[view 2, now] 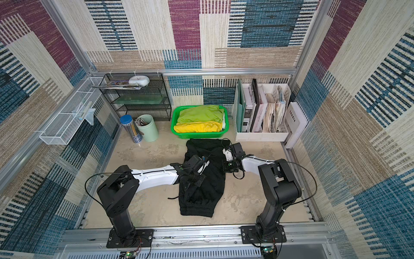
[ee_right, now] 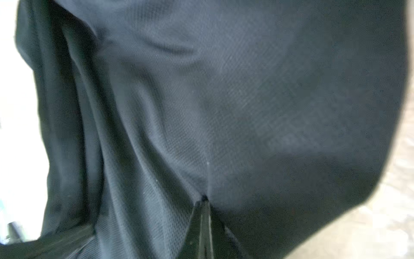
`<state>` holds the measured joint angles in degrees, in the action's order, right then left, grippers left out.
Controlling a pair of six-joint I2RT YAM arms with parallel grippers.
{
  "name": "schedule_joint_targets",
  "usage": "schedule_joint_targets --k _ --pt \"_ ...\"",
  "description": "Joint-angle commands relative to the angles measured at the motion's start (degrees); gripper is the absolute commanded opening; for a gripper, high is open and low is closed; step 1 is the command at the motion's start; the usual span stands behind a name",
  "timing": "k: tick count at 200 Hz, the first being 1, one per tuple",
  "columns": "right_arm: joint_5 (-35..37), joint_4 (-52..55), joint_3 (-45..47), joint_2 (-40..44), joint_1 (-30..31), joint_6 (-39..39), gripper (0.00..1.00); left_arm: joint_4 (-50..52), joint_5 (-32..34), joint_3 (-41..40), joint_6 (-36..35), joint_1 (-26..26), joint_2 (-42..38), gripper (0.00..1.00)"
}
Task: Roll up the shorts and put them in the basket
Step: Adjust the shorts at the center of the board.
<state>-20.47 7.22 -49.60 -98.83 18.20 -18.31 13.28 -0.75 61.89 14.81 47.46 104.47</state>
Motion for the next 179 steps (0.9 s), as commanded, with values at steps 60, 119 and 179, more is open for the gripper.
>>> schedule_joint_targets --k 60,119,179 --pt "2.3 0.5 -5.2 -7.2 -2.6 3.0 0.00 2.1 7.3 -1.5 -0.6 -6.7 -0.4 0.00" --pt "3.9 3.3 -10.6 -10.6 -5.0 4.9 0.00 3.5 6.6 -0.7 -0.8 -8.4 -2.4 0.00" --pt "0.9 3.6 -10.8 -8.4 -5.8 6.5 0.00 0.5 9.4 -5.8 1.7 -9.5 -6.8 0.00"
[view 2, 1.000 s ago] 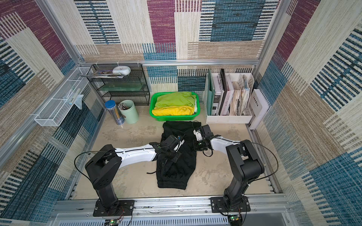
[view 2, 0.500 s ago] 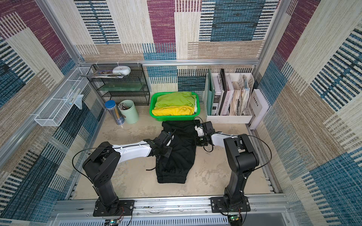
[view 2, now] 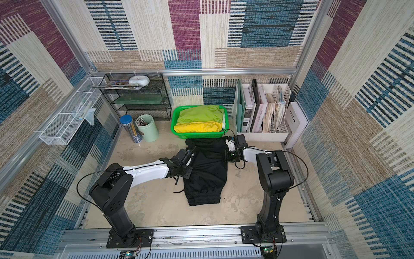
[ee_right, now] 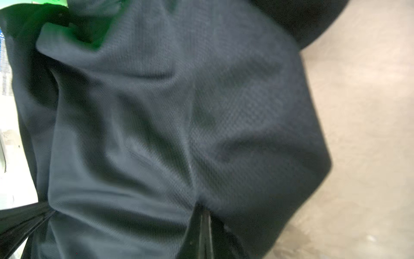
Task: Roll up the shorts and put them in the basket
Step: Adjust the shorts at the center of the board.
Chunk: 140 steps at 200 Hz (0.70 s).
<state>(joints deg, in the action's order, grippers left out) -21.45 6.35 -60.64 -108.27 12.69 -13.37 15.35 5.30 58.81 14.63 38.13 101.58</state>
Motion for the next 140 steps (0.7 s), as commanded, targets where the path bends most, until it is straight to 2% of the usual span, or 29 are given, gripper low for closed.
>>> schedule_joint_targets --k 1,13,23,36,54,64,101,127,140 --pt "1.7 4.4 0.3 1.1 -0.3 1.5 0.00 -1.9 3.4 -3.0 2.0 -0.2 -4.2 0.00" --pt "-1.9 3.0 0.4 2.8 -0.2 1.5 0.00 -5.9 3.9 -5.4 2.6 -0.2 -8.5 0.00" --pt "-4.7 1.9 0.1 4.4 -0.3 1.0 0.06 -6.9 3.7 -5.6 2.4 -0.2 -11.0 0.00" --pt "-6.8 1.6 -0.4 6.6 -0.3 0.7 0.17 -5.5 1.7 -3.9 1.3 -0.2 -12.6 0.00" --pt "-6.6 3.7 -0.7 10.3 -0.3 1.6 0.43 -1.5 -1.4 -0.4 -0.1 0.2 -13.8 0.00" --pt "-6.0 5.5 0.0 12.8 -0.3 2.5 0.53 -0.6 -2.5 0.1 -0.7 0.9 -15.1 0.00" --pt "-6.8 8.5 8.3 23.5 -0.3 1.9 0.74 2.8 -7.3 -0.7 -0.7 4.5 -20.0 0.00" --pt "-11.6 8.3 14.1 29.2 -0.1 -2.6 0.85 6.3 -6.3 -2.1 0.9 9.1 -21.3 0.00" --pt "-13.2 7.3 17.6 32.0 0.2 -5.9 0.97 6.2 -6.7 -4.1 2.9 10.9 -21.8 0.00"
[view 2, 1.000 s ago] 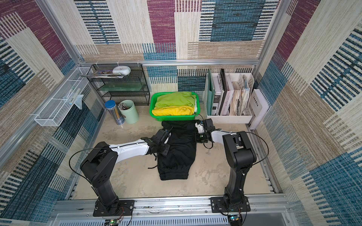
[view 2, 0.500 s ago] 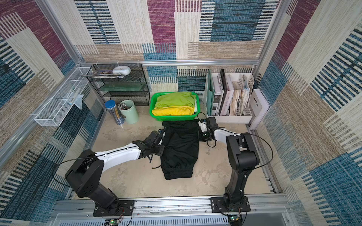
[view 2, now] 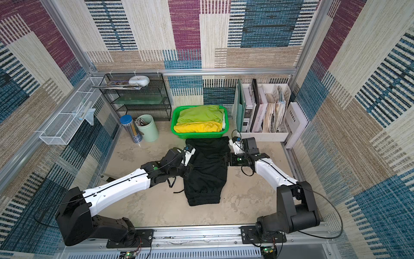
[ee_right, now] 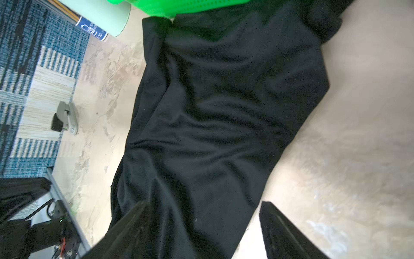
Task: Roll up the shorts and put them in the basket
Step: Adjust the shorts at the center of the board, then roll the shorts at the center of the board.
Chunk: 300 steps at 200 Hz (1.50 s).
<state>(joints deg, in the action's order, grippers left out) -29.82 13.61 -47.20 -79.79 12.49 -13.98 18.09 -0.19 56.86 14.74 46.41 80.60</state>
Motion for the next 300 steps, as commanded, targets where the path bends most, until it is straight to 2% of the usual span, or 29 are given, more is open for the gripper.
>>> schedule_joint_targets --k 1,52,79,113,210,300 --pt "-4.9 -0.1 4.7 3.8 0.5 -5.7 0.99 3.4 -1.3 -2.4 3.0 2.8 -0.9 0.00" --pt "-5.5 -2.0 17.8 12.8 4.0 -15.8 1.00 -3.1 -3.6 -12.2 10.5 5.7 -1.1 0.00" --pt "-5.7 -5.1 22.6 13.8 7.1 -20.6 0.99 -4.9 -3.4 -12.9 12.0 5.7 2.7 0.00" --pt "-8.0 -9.7 28.5 14.7 8.2 -25.3 0.99 -6.0 -2.9 -13.5 12.7 5.7 5.5 0.00" --pt "-10.0 -23.7 36.1 6.7 12.5 -33.3 0.99 -9.5 -1.8 -20.1 15.3 5.6 9.2 0.00" --pt "-9.6 -33.0 34.3 -2.6 14.5 -35.3 0.92 -11.8 -2.8 -23.3 16.6 5.6 11.1 0.00"
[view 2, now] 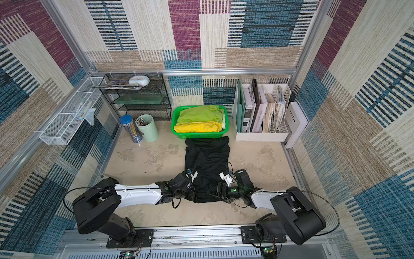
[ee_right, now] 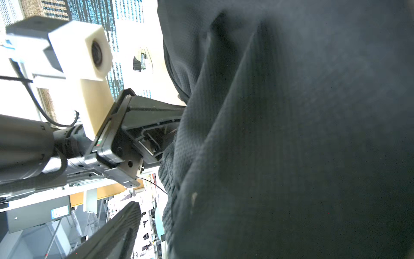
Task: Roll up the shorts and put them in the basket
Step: Roll the shorts at the center of the board.
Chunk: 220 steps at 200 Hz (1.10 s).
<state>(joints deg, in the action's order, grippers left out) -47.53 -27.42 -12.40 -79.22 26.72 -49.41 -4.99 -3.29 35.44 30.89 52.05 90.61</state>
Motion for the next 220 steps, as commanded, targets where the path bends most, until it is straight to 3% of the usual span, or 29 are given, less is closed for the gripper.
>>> schedule_joint_targets --k 1,45,122,142,166,174,206,220 --pt "8.1 8.0 -0.6 -3.3 0.3 0.2 0.92 11.2 0.3 -1.9 0.4 0.0 1.0 0.00" --pt "7.9 7.5 -3.7 -6.5 0.3 2.0 0.75 10.9 -0.1 -3.2 0.0 -0.1 0.1 0.00" --pt "9.4 15.4 -9.9 -0.5 0.1 5.1 0.15 15.0 -0.5 -0.4 -8.3 0.0 -8.7 0.00" --pt "9.2 16.0 -10.7 0.7 0.1 4.6 0.00 17.4 0.6 1.1 -11.2 0.1 -14.4 0.23" --pt "9.1 17.1 -11.6 1.8 0.1 4.1 0.00 20.9 4.9 3.2 -14.8 0.1 -22.0 0.65" --pt "8.9 17.0 -11.7 1.9 0.1 3.7 0.00 21.9 6.4 4.0 -16.4 0.1 -24.2 0.75" --pt "8.4 15.1 -12.0 2.2 0.1 0.5 0.00 22.6 10.8 6.2 -24.8 2.4 -27.7 0.83" --pt "8.4 14.7 -12.3 2.6 0.1 -0.4 0.00 21.5 16.6 6.1 -29.0 6.1 -27.1 0.91"
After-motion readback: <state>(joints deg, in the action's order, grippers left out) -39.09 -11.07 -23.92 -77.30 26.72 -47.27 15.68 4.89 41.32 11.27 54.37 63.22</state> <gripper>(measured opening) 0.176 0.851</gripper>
